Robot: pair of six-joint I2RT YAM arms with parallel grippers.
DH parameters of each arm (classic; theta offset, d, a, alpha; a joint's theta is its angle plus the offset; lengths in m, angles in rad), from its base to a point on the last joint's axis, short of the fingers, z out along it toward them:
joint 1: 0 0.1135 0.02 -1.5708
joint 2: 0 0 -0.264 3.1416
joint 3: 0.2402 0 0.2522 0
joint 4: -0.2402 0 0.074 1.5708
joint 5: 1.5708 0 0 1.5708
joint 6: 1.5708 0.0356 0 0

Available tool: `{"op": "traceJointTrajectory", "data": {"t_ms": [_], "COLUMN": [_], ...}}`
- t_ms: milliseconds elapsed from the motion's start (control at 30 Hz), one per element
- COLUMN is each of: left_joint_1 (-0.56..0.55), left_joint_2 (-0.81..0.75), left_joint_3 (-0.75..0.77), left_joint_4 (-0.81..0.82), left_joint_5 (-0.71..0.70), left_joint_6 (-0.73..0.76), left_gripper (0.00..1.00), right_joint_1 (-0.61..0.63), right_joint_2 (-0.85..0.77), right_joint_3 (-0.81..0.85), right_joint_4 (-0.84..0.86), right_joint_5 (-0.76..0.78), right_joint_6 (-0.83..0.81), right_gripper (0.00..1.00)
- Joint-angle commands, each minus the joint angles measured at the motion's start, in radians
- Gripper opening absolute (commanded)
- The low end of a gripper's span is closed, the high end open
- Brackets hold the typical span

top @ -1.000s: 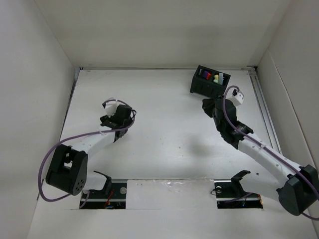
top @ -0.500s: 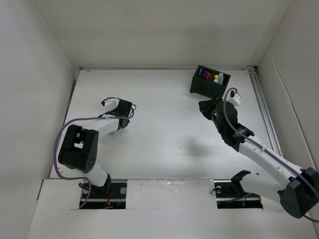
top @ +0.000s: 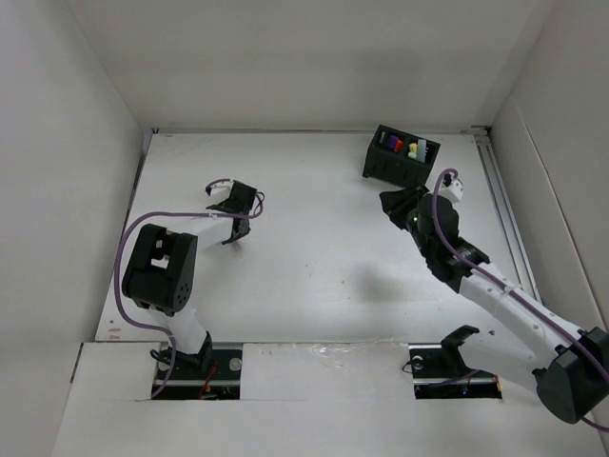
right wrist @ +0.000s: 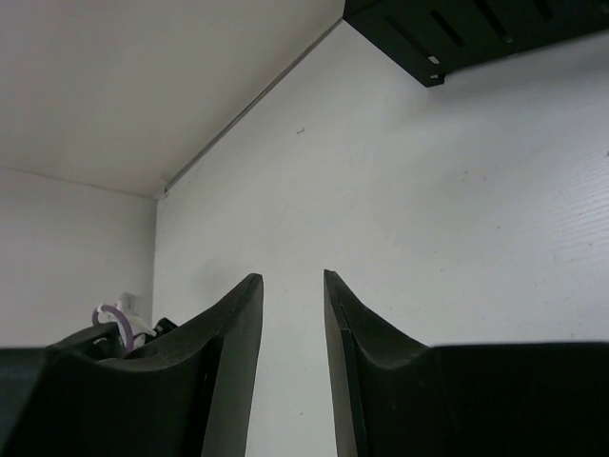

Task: Sort the stationery into containers
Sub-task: Pick up the pen from the center of the board.

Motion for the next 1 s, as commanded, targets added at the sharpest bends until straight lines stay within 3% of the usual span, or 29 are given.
{"op": "traceJointTrajectory", "data": {"t_ms": [0, 167, 367, 500, 667, 767, 967], "left_joint_1": [-0.001, -0.001, -0.05, -0.076, -0.085, -0.131, -0.266], "left_joint_2": [-0.003, -0.046, -0.115, -0.182, -0.207, -0.216, -0.206], "left_joint_3": [-0.018, -0.06, -0.084, -0.129, -0.208, -0.23, -0.204], "left_joint_4": [0.004, 0.088, 0.154, 0.304, 0.516, 0.621, 0.658], "left_joint_5": [0.087, 0.217, 0.315, 0.481, 0.792, 0.877, 0.888], "left_joint_6": [0.031, 0.068, 0.077, 0.096, 0.117, 0.128, 0.197], "left_gripper": [0.23, 0.0, 0.0, 0.0, 0.0, 0.0, 0.0], "right_joint_1": [-0.008, -0.008, -0.008, -0.017, -0.048, -0.048, -0.057], "right_joint_2": [-0.008, 0.028, 0.13, 0.2, 0.269, 0.292, 0.392], "right_joint_3": [-0.007, 0.003, 0.039, 0.063, 0.082, 0.082, 0.103], "right_joint_4": [0.049, 0.059, 0.068, 0.089, 0.12, 0.164, 0.203], "right_joint_5": [-0.023, -0.035, -0.153, -0.281, -0.423, -0.506, -0.584], "right_joint_6": [0.006, -0.013, -0.053, -0.071, -0.08, -0.08, -0.07], "right_gripper": [0.38, 0.57, 0.79, 0.89, 0.93, 0.94, 0.95]}}
